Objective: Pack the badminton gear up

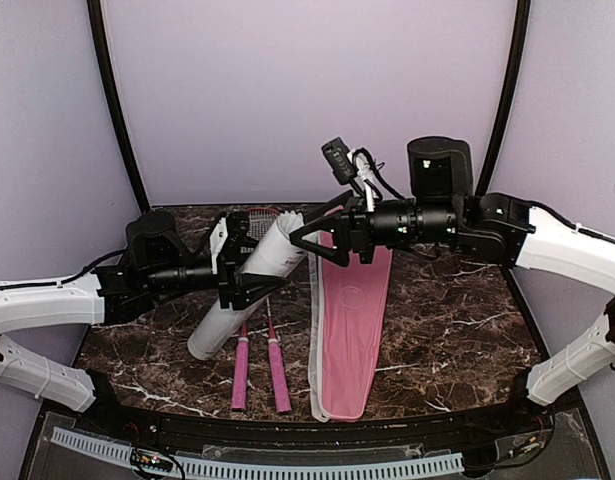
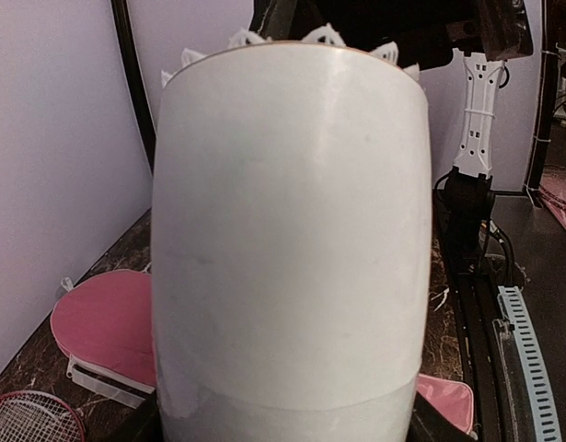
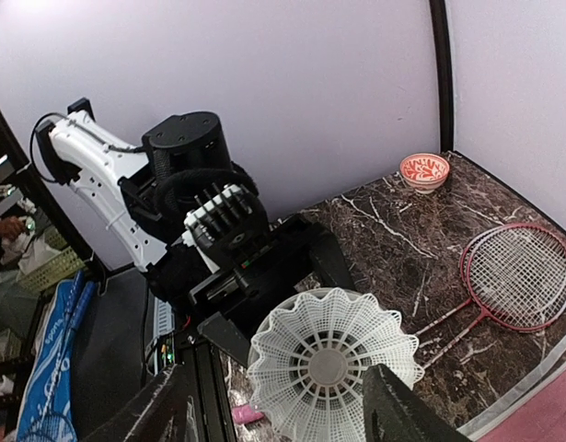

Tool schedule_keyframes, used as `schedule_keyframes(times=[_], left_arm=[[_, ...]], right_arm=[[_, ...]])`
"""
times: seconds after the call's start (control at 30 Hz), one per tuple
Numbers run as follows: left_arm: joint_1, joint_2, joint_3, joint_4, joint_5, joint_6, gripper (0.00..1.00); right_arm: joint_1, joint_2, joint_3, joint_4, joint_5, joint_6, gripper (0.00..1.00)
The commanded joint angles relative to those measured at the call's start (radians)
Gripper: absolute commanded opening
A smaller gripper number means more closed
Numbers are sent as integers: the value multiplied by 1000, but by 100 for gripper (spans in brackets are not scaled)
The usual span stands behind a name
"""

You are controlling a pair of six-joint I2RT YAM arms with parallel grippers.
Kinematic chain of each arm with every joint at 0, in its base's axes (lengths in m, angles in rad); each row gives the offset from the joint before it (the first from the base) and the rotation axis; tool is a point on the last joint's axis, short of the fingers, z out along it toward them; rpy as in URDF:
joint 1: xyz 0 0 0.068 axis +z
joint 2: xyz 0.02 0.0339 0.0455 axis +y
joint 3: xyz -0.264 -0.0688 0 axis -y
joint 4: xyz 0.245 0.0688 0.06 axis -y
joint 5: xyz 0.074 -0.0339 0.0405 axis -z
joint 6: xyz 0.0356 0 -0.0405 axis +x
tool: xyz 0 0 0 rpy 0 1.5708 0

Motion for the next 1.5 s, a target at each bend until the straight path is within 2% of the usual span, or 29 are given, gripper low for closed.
schedule_keyframes(times=[0.0, 0.1, 0.3, 0.63, 0.9, 1.23, 1.37, 1.47], left_arm=[[0, 0, -4, -118, 45, -8, 37], [0, -2, 7, -153, 49, 12, 37], [0, 3, 22, -195, 56, 31, 37], [-2, 19, 53, -233, 59, 60, 38], [-3, 31, 63, -232, 75, 65, 39], [-3, 37, 61, -224, 76, 65, 41], [-3, 39, 59, -232, 74, 65, 42], [-3, 34, 56, -254, 64, 74, 43]], right_arm=[[-1, -28, 73, -103, -81, -30, 69], [1, -7, 99, -201, -125, -88, 73], [17, 55, 158, -347, -121, -150, 72], [42, 154, 206, -431, -96, -200, 70], [51, 229, 222, -467, -164, -218, 79], [53, 297, 174, -375, -348, -167, 85], [50, 292, 171, -387, -354, -169, 94], [29, 250, 173, -403, -303, -177, 94]])
